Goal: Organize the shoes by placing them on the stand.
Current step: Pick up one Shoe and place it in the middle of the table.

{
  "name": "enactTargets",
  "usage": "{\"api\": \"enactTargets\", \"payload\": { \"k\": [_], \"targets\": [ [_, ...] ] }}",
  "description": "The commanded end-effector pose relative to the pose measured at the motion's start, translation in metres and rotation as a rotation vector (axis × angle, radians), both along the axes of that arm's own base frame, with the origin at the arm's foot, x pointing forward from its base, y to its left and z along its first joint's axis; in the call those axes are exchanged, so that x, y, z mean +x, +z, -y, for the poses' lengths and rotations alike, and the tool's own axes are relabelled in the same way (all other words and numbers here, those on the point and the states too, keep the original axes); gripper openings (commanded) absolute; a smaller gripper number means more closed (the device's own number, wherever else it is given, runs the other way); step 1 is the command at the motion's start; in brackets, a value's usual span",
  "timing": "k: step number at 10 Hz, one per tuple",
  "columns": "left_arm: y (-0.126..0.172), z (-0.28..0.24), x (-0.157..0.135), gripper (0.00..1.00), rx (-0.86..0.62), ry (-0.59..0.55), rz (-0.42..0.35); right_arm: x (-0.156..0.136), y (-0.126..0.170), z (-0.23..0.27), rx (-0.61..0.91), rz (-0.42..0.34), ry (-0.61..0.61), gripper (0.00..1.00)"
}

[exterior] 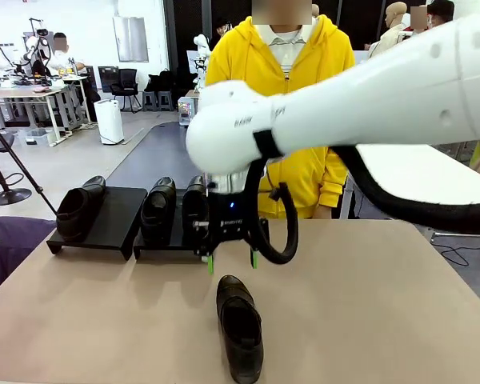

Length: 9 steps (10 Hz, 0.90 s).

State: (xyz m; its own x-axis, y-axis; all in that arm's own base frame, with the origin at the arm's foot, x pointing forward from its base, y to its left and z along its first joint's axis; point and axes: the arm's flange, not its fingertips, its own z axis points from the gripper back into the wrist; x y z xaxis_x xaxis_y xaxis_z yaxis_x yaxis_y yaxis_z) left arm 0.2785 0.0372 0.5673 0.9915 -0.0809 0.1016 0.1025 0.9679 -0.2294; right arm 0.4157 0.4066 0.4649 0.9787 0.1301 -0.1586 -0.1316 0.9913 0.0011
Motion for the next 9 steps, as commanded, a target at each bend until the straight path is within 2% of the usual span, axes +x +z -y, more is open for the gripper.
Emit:
{"api": "enactTargets", "payload": {
  "k": [1, 2, 4, 8, 9],
  "targets": [
    [0.000, -0.002, -0.001, 1.00, 0.005, 0.002, -0.007, -0.011, 0.062, 0.053, 0.123, 0.002, 0.003, 1.00],
    [0.000, -0.002, -0.001, 1.00, 0.005, 0.002, -0.007, -0.020, 0.084, 0.084, 0.194, 0.032, 0.005, 1.00],
    [0.000, -0.002, -0.001, 1.00, 0.005, 0.002, -0.007, -0.048, 0.105, 0.159, 0.316, 0.078, -0.023, 1.00],
    [0.000, -0.002, -0.001, 1.00, 0.005, 0.002, -0.007, -0.131, 0.091, 0.301, 0.581, 0.173, -0.157, 1.00],
    [0.000, -0.002, -0.001, 1.00, 0.005, 0.002, -0.007, -0.153, 0.088, 0.334, 0.650, 0.219, -0.181, 1.00]
  ]
}}
